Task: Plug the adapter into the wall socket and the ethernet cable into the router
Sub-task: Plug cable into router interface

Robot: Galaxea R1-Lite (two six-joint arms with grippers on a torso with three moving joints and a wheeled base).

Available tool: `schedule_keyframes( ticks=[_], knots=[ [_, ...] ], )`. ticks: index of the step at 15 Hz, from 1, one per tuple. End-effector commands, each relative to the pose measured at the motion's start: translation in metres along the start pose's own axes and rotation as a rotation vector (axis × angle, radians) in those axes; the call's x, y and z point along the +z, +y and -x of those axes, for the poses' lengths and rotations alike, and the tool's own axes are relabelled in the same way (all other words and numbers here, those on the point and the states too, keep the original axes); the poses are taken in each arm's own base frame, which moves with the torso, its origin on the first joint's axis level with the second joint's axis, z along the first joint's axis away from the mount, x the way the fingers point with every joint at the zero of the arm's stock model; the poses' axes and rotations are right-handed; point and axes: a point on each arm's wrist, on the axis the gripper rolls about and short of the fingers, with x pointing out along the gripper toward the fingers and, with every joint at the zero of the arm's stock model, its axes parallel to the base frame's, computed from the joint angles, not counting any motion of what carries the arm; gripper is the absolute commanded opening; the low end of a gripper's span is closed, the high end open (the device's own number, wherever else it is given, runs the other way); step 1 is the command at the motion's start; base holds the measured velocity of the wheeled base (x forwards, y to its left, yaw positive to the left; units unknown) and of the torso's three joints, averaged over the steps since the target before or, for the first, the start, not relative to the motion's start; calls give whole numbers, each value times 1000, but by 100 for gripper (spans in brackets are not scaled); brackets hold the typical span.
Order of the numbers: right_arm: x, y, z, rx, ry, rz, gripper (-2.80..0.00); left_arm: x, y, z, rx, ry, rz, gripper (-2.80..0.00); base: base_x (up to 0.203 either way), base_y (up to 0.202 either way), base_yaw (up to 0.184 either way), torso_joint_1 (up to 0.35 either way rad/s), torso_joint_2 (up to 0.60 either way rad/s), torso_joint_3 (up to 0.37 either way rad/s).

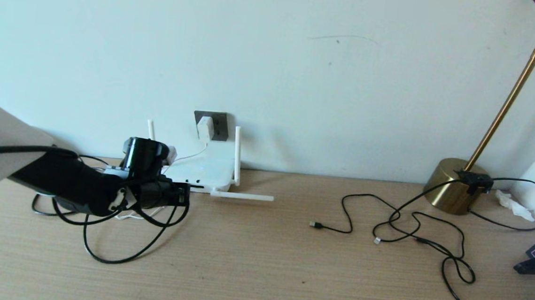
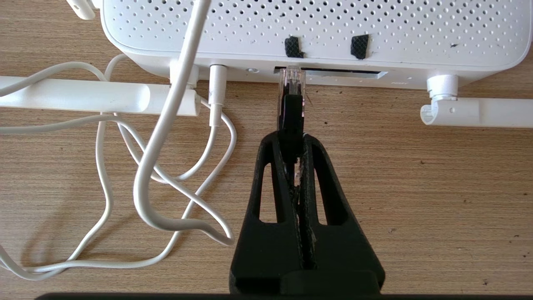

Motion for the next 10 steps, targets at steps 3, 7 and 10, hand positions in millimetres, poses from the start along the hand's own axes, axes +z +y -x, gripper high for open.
schedule_keyframes(
  ticks=[3,7,10],
  knots=[
    [0,0,0,0,4,1,-280,2,0,1,0,-9,0,-280,0,0,0,0,0,0],
    [0,0,0,0,4,0,-280,4,0,0,0,-13,1,-280,0,0,0,0,0,0],
    [0,0,0,0,4,0,-280,5,0,0,1,-15,2,-280,0,0,0,0,0,0]
  ],
)
